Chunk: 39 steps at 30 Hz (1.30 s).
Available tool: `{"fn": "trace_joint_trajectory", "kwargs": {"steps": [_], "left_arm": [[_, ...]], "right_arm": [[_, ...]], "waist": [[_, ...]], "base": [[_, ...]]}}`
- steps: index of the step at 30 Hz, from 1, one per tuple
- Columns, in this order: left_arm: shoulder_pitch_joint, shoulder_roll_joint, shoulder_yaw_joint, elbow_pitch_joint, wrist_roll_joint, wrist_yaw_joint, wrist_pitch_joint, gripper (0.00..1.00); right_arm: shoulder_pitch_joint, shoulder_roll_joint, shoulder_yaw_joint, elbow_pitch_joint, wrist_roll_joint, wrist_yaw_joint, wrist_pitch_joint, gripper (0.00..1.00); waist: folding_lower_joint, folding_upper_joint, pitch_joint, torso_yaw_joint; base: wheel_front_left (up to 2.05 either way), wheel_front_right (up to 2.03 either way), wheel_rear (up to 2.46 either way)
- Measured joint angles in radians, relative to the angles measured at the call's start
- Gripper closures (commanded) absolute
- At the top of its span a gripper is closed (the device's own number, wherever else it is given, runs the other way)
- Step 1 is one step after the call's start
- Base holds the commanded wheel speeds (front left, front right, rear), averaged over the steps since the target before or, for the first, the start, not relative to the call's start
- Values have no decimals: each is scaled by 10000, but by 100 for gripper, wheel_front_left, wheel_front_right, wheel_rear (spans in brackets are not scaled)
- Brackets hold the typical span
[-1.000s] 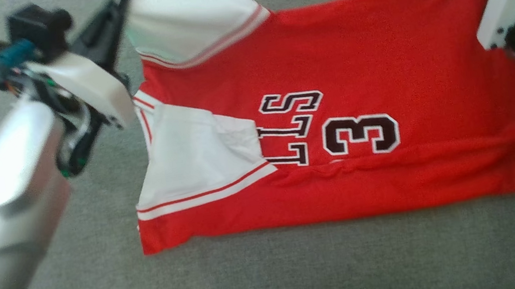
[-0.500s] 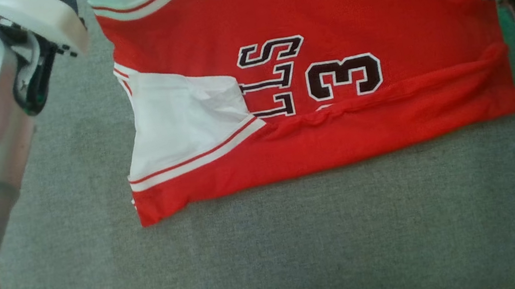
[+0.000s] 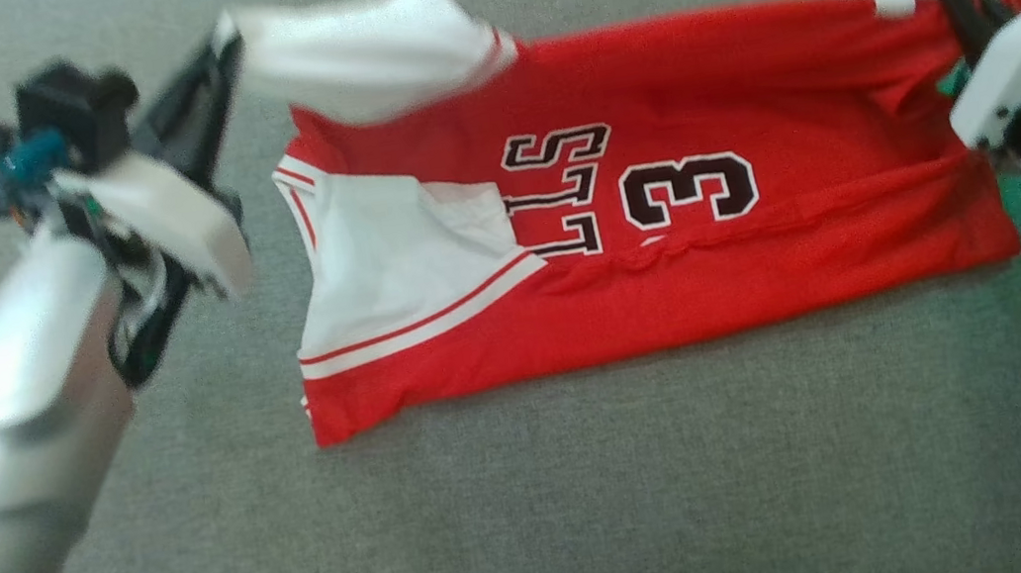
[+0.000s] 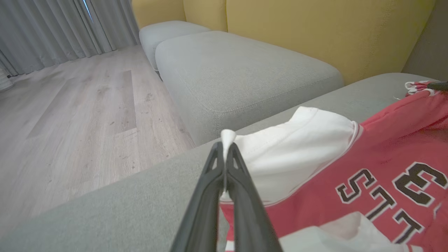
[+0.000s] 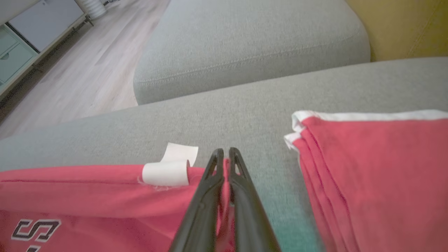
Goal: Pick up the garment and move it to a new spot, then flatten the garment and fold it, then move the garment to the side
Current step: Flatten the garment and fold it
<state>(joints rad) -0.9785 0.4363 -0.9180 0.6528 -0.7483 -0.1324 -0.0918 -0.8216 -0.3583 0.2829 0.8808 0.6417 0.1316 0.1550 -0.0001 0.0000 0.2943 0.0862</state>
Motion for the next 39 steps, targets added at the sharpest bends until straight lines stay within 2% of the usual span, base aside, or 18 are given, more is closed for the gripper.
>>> {"fn": "trace_joint_trajectory", "kwargs": {"steps": [9, 15, 21, 31, 32, 33, 37, 39], "left_arm": [[1985, 1223, -909, -2604, -945, 6, 1749, 100], [2516, 1864, -1287, -3595, -1057, 232, 2654, 100], [2752, 2067, -1547, -3986, -1055, 458, 3081, 100], [2967, 1931, -1808, -3735, -1053, 556, 3087, 100], [3000, 1866, -1814, -3651, -1045, 621, 3028, 52], [3034, 1808, -1818, -3591, -1024, 627, 2986, 0], [3073, 1580, -1793, -3356, -951, 759, 2569, 0], [3074, 1421, -1664, -3252, -951, 986, 2109, 0]], "right_arm": [[1543, -1034, 660, -940, 805, 0, 2169, 100], [2022, -1453, 966, -1676, 1197, 0, 3513, 100], [2474, -1814, 1172, -2566, 1521, 0, 4698, 100], [2888, -1852, 1152, -3145, 1302, 0, 5183, 100], [2988, -1839, 1120, -3147, 1189, 0, 5114, 8], [3057, -1804, 1045, -3126, 1137, 0, 5089, 0], [3102, -1659, 723, -3114, 1129, 0, 4924, 0], [3101, -1546, 466, -3124, 1026, 0, 4621, 0]], "waist": [[-1, 0, -855, 228], [0, 0, -1048, 216], [1, 0, -1057, 96], [2, 0, -826, -114], [2, 0, -805, -121], [2, 0, -788, -128], [2, 0, -771, -142], [2, 0, -795, -161]], "base": [[0, 0, 0], [0, 0, 0], [0, 0, 0], [0, 0, 0], [0, 0, 0], [0, 0, 0], [0, 0, 0], [0, 0, 0]]}}
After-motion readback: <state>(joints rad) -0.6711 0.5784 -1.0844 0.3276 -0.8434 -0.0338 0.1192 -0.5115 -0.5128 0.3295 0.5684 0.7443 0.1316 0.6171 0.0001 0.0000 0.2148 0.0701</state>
